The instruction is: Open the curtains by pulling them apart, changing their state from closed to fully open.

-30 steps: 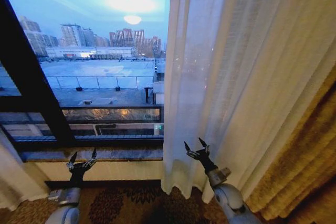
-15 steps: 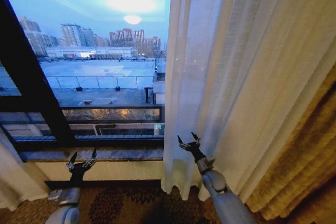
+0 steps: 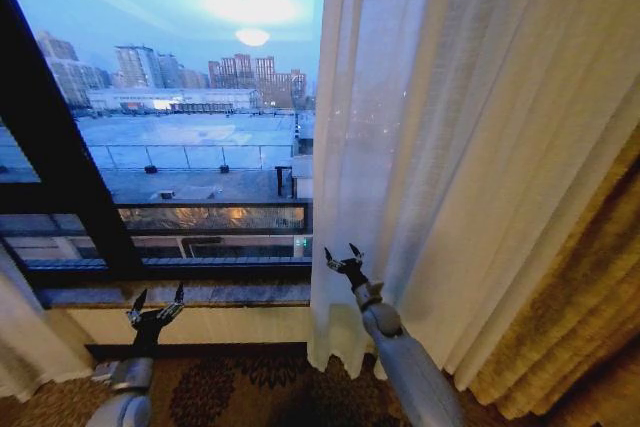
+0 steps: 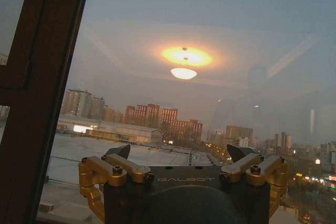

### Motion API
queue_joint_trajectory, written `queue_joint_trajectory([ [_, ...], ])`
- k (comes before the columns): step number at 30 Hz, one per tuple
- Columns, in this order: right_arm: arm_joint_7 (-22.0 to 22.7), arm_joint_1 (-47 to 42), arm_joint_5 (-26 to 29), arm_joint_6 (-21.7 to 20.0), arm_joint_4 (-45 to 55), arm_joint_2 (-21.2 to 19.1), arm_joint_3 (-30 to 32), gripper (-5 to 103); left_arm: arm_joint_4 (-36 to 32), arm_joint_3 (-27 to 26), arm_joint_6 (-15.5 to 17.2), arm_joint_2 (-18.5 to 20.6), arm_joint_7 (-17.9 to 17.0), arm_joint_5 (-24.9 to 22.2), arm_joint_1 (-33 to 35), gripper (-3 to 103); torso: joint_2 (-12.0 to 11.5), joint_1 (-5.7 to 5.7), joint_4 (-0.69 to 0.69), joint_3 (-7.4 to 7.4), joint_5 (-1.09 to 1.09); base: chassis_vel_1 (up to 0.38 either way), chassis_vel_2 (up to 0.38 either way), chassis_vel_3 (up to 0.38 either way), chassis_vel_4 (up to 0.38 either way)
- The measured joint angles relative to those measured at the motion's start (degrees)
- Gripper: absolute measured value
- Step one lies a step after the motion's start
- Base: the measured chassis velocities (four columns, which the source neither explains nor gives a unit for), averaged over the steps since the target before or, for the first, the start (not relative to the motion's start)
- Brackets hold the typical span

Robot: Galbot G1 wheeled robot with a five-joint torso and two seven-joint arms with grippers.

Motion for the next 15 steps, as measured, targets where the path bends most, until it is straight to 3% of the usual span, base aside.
queue_joint_trajectory([
  [6, 0.7, -0.38, 0.33, -0.41, 1.74, -0.52, -1.03, 95, 0.0, 0.01, 0.0, 0.0, 0.0, 0.0, 0.0, 100, 0.0, 0.0, 0.0, 0.0, 0.0, 0.0, 0.0, 0.0, 0.0],
  [15, 1.1, -5.24, 0.05, -1.03, 6.65, -2.97, -3.41, 100, 0.0, 0.01, 0.0, 0.0, 0.0, 0.0, 0.0, 100, 0.0, -0.01, -0.02, -0.01, 0.0, 0.0, 0.0, 0.0, 0.0],
])
